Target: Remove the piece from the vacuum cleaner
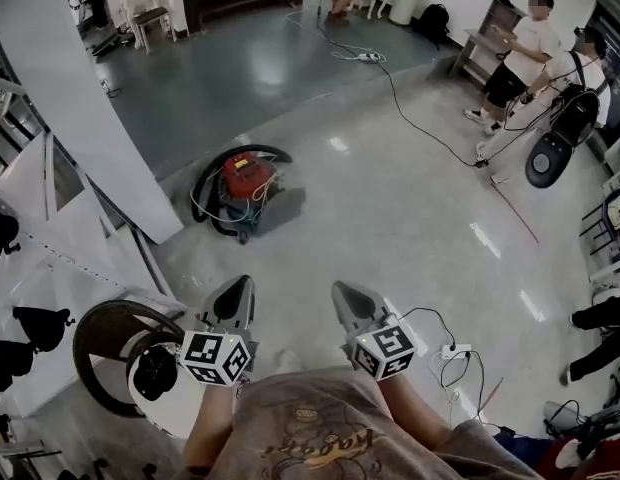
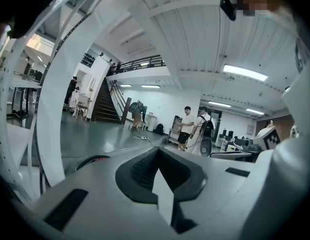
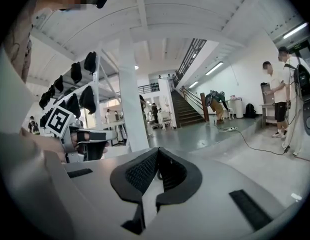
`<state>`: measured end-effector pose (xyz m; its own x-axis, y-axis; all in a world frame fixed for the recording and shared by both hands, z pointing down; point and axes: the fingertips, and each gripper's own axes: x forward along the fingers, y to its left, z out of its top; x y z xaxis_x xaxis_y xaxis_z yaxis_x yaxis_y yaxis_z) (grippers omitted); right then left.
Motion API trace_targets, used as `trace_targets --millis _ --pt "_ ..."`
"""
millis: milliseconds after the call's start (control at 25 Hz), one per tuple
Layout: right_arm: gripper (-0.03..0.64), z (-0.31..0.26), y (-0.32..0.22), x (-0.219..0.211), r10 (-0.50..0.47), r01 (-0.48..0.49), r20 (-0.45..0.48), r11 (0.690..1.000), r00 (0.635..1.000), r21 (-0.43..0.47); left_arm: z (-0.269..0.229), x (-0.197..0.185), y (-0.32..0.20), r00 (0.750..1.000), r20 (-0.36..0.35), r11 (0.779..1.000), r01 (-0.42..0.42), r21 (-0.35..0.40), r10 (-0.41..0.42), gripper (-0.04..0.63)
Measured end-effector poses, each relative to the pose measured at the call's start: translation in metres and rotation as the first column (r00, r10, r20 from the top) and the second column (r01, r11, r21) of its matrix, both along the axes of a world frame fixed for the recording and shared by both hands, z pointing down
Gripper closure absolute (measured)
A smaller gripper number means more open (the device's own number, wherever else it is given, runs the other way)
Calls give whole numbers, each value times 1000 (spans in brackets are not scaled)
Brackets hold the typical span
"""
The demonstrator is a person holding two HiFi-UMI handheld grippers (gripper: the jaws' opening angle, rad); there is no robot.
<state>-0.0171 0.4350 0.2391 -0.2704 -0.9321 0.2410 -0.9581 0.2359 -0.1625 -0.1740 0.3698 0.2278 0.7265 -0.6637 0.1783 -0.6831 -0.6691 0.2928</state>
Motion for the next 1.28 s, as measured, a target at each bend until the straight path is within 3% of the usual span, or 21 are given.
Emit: trace_targets --millis 600,960,1280 --pt "617 11 -44 3 34 -34 28 999 999 12 9 0 -48 1000 -22 1000 -5 -1 5 594" --pt "617 15 -112 32 33 -34 61 999 998 30 14 24 -106 1000 -13 1000 6 -5 -6 594" --pt "617 2 -203 75 -8 6 66 1000 998 25 -1 66 -193 999 -9 999 34 -8 -34 594"
